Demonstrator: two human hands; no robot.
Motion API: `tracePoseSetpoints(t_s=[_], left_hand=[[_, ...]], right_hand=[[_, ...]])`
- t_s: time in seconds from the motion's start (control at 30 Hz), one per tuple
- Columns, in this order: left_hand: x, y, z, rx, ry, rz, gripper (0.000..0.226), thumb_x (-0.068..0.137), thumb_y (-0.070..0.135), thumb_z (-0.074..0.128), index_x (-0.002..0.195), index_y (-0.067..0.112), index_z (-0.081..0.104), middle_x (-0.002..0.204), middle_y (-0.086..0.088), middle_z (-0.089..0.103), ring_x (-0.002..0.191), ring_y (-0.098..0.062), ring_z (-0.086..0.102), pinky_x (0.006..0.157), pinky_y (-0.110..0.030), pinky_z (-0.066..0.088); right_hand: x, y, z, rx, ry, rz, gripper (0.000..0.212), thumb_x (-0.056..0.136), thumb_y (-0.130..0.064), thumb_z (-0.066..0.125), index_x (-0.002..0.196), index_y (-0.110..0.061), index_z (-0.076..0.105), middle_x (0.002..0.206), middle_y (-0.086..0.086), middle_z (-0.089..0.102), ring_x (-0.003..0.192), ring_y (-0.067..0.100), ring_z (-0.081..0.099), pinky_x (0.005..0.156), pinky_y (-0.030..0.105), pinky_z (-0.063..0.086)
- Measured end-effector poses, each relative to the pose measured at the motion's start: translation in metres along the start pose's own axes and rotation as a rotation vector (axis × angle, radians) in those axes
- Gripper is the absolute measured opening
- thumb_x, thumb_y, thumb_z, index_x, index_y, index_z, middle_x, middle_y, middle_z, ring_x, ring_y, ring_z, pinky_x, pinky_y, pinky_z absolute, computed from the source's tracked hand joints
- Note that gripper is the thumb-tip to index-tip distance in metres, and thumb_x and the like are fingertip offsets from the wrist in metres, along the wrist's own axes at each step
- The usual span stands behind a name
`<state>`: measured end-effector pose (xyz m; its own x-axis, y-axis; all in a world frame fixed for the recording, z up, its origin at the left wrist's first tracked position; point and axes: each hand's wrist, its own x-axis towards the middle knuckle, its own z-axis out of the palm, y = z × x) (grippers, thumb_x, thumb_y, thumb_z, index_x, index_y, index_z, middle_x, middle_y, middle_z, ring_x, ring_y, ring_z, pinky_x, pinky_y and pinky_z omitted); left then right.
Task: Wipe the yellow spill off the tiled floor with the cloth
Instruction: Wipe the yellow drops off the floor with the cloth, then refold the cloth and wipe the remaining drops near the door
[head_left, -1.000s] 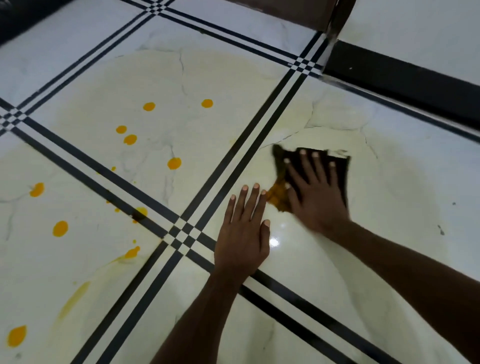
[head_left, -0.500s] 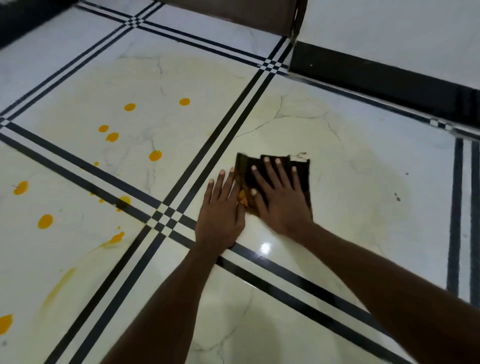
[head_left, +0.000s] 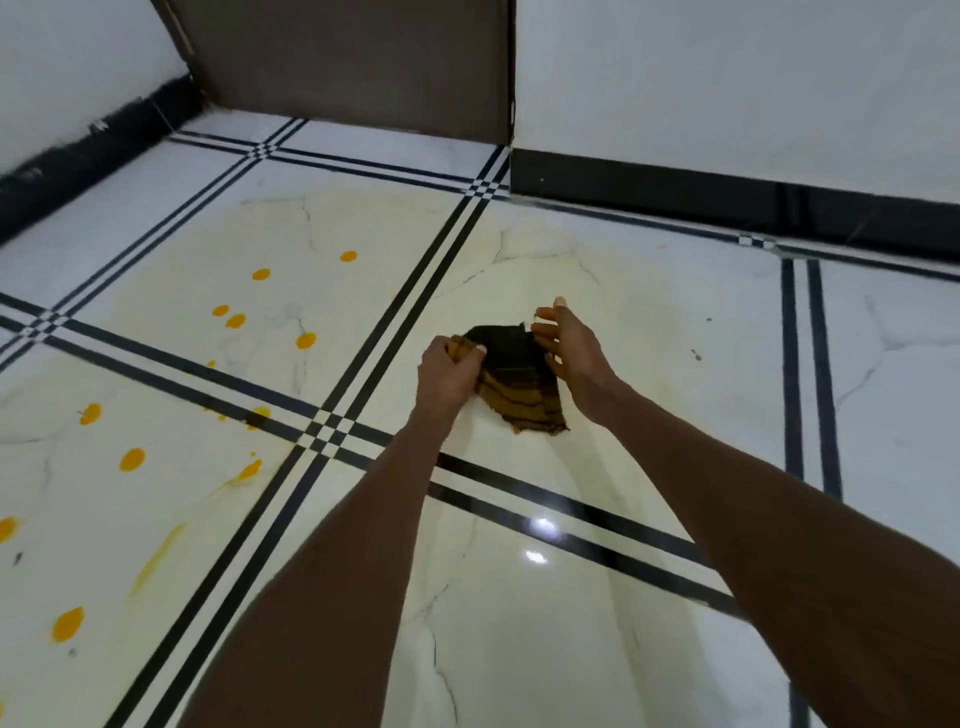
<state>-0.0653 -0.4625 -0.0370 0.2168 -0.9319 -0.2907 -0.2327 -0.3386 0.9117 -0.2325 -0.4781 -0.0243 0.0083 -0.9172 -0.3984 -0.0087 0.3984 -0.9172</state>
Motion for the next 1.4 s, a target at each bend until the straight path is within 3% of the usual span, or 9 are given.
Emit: tracePoseSetpoints(t_s=[0.17,0.43,0.6,0.7,0.87,0.97,1.07,1.27,1.4], left_hand=[[-0.018,0.074,0.004,-0.191,-0.134,-0.010,0.018,0.101,0.018,0.061,0.118,0.014,0.056,0.104,-0.009,0.066,0.103,-0.024,0.068,0.092,-0.038,0.060],[-0.022,0.116,-0.011,-0.437,-0.280,0.002,0.032,0.103,0.014,0.058,0.134,0.008,0.057,0.110,-0.011,0.071,0.102,-0.021,0.072,0.076,-0.030,0.061],[-0.022,0.100,-0.023,-0.277,-0.138,-0.021,0.038,0.101,0.013,0.062,0.137,0.009,0.054,0.124,-0.014,0.066,0.110,-0.024,0.067,0.082,-0.033,0.060],[-0.025,0.092,-0.030,-0.181,-0.028,-0.016,0.032,0.098,0.008,0.064,0.129,0.008,0.057,0.119,-0.013,0.068,0.113,-0.027,0.068,0.091,-0.036,0.059],[-0.033,0.096,-0.024,0.027,0.103,0.197,0.033,0.096,0.020,0.070,0.125,0.010,0.057,0.113,-0.005,0.061,0.110,-0.022,0.062,0.075,-0.022,0.051],[-0.035,0.099,-0.011,0.298,0.153,0.381,0.024,0.096,0.039,0.068,0.106,0.018,0.064,0.115,-0.003,0.054,0.121,-0.027,0.052,0.098,-0.041,0.055],[-0.039,0.100,-0.003,0.430,0.228,0.532,0.031,0.098,0.045,0.064,0.110,0.016,0.067,0.143,-0.010,0.044,0.135,-0.028,0.037,0.101,-0.039,0.048],[-0.041,0.110,0.000,0.246,0.052,0.405,0.027,0.095,0.033,0.072,0.107,0.009,0.070,0.094,0.002,0.067,0.080,-0.008,0.064,0.074,-0.023,0.056],[-0.036,0.103,0.004,0.252,0.094,0.340,0.020,0.096,0.026,0.072,0.106,0.008,0.071,0.095,-0.001,0.070,0.080,-0.010,0.066,0.071,-0.021,0.052]], right_hand=[[-0.016,-0.026,-0.014,-0.043,0.044,0.091,0.056,0.110,-0.051,0.036,0.147,-0.011,0.049,0.145,0.010,0.056,0.123,0.026,0.057,0.106,0.040,0.051],[-0.037,-0.020,-0.023,0.474,-0.197,0.286,0.060,0.100,-0.057,0.058,0.141,-0.013,0.055,0.139,0.017,0.066,0.127,0.037,0.065,0.114,0.052,0.049],[-0.044,-0.041,-0.019,0.716,-0.021,0.099,0.046,0.101,-0.024,0.068,0.142,-0.010,0.054,0.131,0.016,0.070,0.120,0.034,0.068,0.094,0.049,0.060],[-0.045,-0.066,-0.025,0.629,0.017,0.054,0.049,0.098,-0.013,0.070,0.143,-0.009,0.050,0.126,0.017,0.070,0.110,0.033,0.072,0.073,0.042,0.065],[-0.048,-0.096,-0.010,0.274,-0.009,-0.011,0.045,0.105,-0.022,0.060,0.146,-0.008,0.048,0.116,0.006,0.068,0.100,0.021,0.069,0.071,0.028,0.060],[-0.053,-0.100,0.004,0.159,-0.028,-0.019,0.025,0.110,-0.027,0.050,0.122,-0.009,0.062,0.100,-0.001,0.068,0.094,0.018,0.067,0.073,0.026,0.055],[-0.054,-0.098,0.013,0.139,-0.062,-0.019,0.028,0.112,-0.030,0.045,0.097,-0.017,0.066,0.100,0.003,0.070,0.096,0.022,0.069,0.065,0.025,0.059],[-0.047,-0.090,0.018,0.231,-0.073,-0.005,0.044,0.111,-0.046,0.037,0.129,-0.013,0.060,0.113,0.000,0.069,0.113,0.026,0.066,0.107,0.047,0.050],[-0.043,-0.073,0.014,0.152,-0.074,-0.071,0.036,0.109,-0.035,0.050,0.130,-0.011,0.066,0.120,0.000,0.071,0.126,0.029,0.064,0.105,0.043,0.053]])
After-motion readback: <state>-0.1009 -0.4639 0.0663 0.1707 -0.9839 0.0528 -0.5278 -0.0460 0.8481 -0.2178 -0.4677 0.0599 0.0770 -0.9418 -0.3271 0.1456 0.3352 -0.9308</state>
